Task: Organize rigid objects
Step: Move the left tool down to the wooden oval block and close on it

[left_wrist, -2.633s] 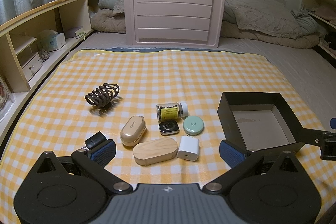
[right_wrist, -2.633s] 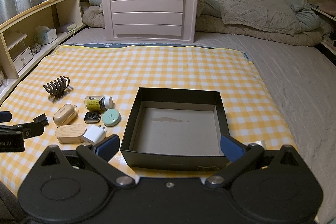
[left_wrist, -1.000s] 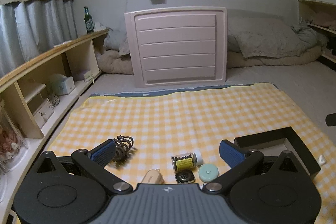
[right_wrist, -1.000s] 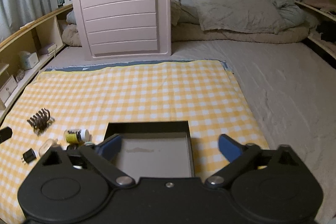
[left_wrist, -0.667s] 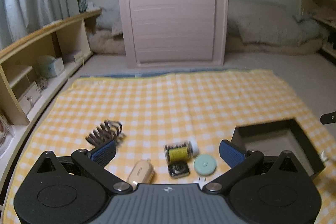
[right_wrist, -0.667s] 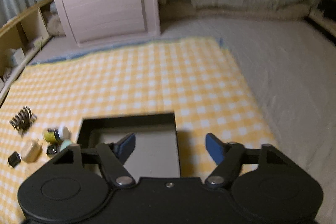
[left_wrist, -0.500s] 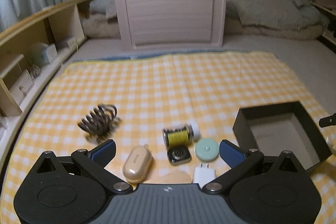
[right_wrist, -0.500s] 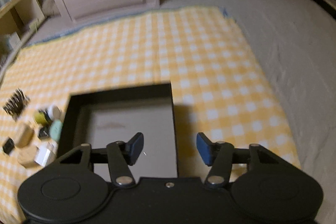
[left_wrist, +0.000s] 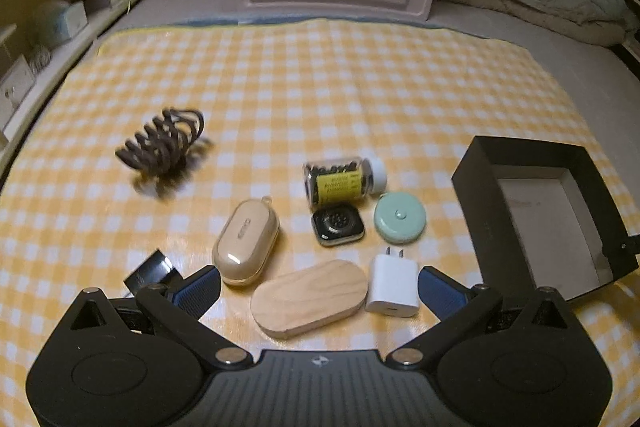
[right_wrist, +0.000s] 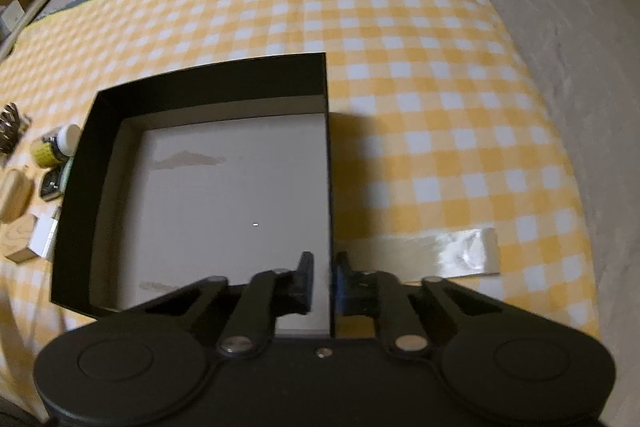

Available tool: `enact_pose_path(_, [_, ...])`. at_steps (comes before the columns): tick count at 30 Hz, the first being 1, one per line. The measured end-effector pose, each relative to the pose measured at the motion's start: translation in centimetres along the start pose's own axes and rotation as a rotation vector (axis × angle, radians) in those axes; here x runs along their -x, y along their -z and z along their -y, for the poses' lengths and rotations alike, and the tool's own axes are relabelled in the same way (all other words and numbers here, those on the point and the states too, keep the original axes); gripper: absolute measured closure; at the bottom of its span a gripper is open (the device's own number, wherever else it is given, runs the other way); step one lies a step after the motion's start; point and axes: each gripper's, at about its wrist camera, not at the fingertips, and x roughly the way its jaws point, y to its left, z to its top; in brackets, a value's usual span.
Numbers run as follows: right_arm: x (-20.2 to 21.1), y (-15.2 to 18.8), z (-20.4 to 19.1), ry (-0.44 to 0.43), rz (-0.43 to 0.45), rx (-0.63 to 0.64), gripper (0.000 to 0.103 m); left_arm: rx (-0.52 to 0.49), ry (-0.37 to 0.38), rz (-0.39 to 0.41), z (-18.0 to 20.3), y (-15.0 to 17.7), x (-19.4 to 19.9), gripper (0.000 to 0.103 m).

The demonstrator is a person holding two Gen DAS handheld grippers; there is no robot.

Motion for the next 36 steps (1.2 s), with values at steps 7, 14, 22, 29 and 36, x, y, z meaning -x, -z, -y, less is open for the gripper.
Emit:
enact_pose_path(7, [-0.8,0.2,-0.6,0.032,0.003,0.008,0.1,0.065,-0.032,-0.067,-1.0,-0.5,-1.9,0.001])
enact_pose_path(14, [-0.5,0.1,-0.7,0.033,-0.001,0.011,0.1,0.173,-0.047,-0.151,-1.7,-1.0,-4.9,0.001])
enact_pose_path(22, [-0.3,0.3,-0.9,0.028,0.0,0.014,0.1,0.201,-0.13,-0.207,-0.5,-1.2,-8.1,0.001])
enact_pose_path(29, [-0.2,0.5,-1.2,0.019,-0.002,0.014,0.1,0.228,-0.186,-0.232,0.1,-1.0,-9.3,0.0])
enact_pose_path(36, [-0.1,0.6,-1.2,0.019,-0.001,0.021,0.1,0.272,-0.222,-0.268,0.4,-0.5,-10.1,0.001])
